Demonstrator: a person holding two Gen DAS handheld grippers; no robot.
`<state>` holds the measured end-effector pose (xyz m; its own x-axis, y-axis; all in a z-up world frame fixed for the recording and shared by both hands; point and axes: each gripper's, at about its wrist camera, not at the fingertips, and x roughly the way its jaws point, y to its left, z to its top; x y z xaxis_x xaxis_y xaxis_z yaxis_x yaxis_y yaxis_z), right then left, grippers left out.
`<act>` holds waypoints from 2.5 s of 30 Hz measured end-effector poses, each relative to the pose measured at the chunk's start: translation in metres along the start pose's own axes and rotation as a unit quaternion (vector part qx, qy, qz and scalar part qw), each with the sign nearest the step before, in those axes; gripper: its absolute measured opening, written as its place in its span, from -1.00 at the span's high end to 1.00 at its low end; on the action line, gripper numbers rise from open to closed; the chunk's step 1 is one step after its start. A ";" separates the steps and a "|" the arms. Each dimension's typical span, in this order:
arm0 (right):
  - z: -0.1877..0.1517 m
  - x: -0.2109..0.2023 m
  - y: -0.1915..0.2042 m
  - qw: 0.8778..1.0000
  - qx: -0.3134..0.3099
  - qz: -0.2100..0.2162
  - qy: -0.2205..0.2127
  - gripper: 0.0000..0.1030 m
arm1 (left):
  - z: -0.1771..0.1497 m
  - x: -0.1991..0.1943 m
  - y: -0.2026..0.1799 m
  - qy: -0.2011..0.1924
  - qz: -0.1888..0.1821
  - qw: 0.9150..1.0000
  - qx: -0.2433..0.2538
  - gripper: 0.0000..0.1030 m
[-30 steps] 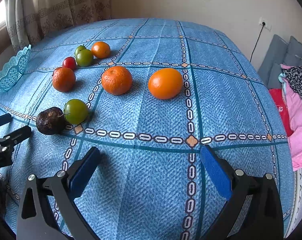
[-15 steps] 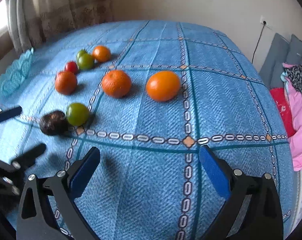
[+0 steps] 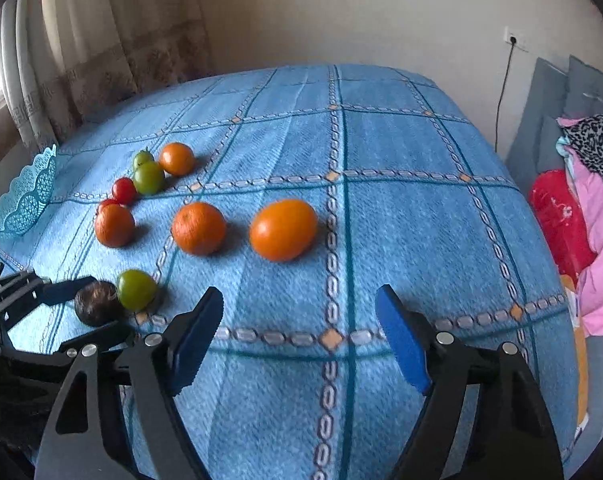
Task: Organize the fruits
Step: 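Grasp the dark brown fruit with the left tool while the right tool grasps the large orange, then carry the dark brown fruit into the blue basket and open the left tool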
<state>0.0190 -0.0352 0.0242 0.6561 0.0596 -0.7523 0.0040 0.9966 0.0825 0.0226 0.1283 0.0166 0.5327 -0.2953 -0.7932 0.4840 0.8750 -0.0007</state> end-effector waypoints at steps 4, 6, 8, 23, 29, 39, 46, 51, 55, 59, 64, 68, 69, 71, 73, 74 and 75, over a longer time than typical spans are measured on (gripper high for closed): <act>0.014 0.011 0.000 1.000 0.007 0.005 0.001 -0.37 | -0.002 -0.005 0.003 -0.009 -0.008 1.000 -0.005 0.21; 0.020 0.019 -0.003 1.000 0.019 0.006 0.006 -0.26 | -0.003 -0.007 0.006 -0.011 -0.013 1.000 -0.013 0.21; 0.025 0.025 -0.003 1.000 0.019 0.006 0.010 -0.22 | -0.004 -0.008 0.009 -0.013 -0.017 1.000 -0.020 0.22; 0.030 0.042 0.019 1.000 -0.005 0.019 0.005 0.22 | -0.009 -0.030 0.034 -0.027 0.007 0.998 -0.062 0.22; 0.028 0.027 0.015 1.000 0.013 0.022 -0.011 0.22 | -0.008 -0.048 0.054 -0.043 0.025 0.996 -0.078 0.22; 0.041 -0.011 0.039 0.997 0.007 0.038 -0.059 0.22 | -0.008 -0.094 0.117 -0.089 0.091 0.983 -0.129 0.21; 0.053 -0.019 0.081 0.994 -0.014 0.078 -0.068 0.22 | -0.017 -0.122 0.178 -0.114 0.160 0.964 -0.176 0.21; 0.061 -0.020 0.122 0.991 -0.035 0.108 -0.065 0.22 | -0.028 -0.138 0.224 -0.120 0.195 0.949 -0.214 0.21; 0.070 -0.015 0.158 0.988 -0.052 0.130 -0.061 0.22 | -0.034 -0.146 0.253 -0.118 0.215 0.940 -0.239 0.21; 0.077 -0.013 0.192 0.984 -0.068 0.152 -0.058 0.22 | -0.039 -0.147 0.268 -0.114 0.242 0.932 -0.246 0.20; 0.082 -0.007 0.240 0.978 -0.099 0.174 -0.053 0.22 | -0.042 -0.149 0.281 -0.111 0.244 0.928 -0.258 0.02; 0.084 -0.003 0.273 0.973 -0.121 0.191 -0.048 0.22 | -0.046 -0.158 0.292 -0.120 0.251 0.920 -0.276 -0.66; 0.085 -0.002 0.280 0.972 -0.126 0.194 -0.047 0.22 | -0.047 -0.161 0.294 -0.124 0.256 0.917 -0.280 -0.81; 0.086 0.000 0.294 0.969 -0.135 0.201 -0.044 0.22 | -0.049 -0.166 0.300 -0.130 0.269 0.909 -0.290 -0.94; 0.085 0.002 0.308 0.967 -0.144 0.206 -0.040 0.22 | -0.052 -0.172 0.306 -0.136 0.277 0.902 -0.302 -0.94; 0.086 0.004 0.314 0.966 -0.148 0.207 -0.038 0.21 | -0.053 -0.174 0.308 -0.137 0.281 0.899 -0.306 -0.94; 0.086 0.006 0.320 0.966 -0.151 0.208 -0.037 0.21 | -0.054 -0.176 0.311 -0.138 0.286 0.895 -0.312 -0.94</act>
<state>0.0888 0.2790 0.1026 0.6060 0.4656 -0.6450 -0.4845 0.8591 0.1649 0.0416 0.4728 0.1232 0.7624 0.2621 -0.5917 -0.3594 0.9318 -0.0503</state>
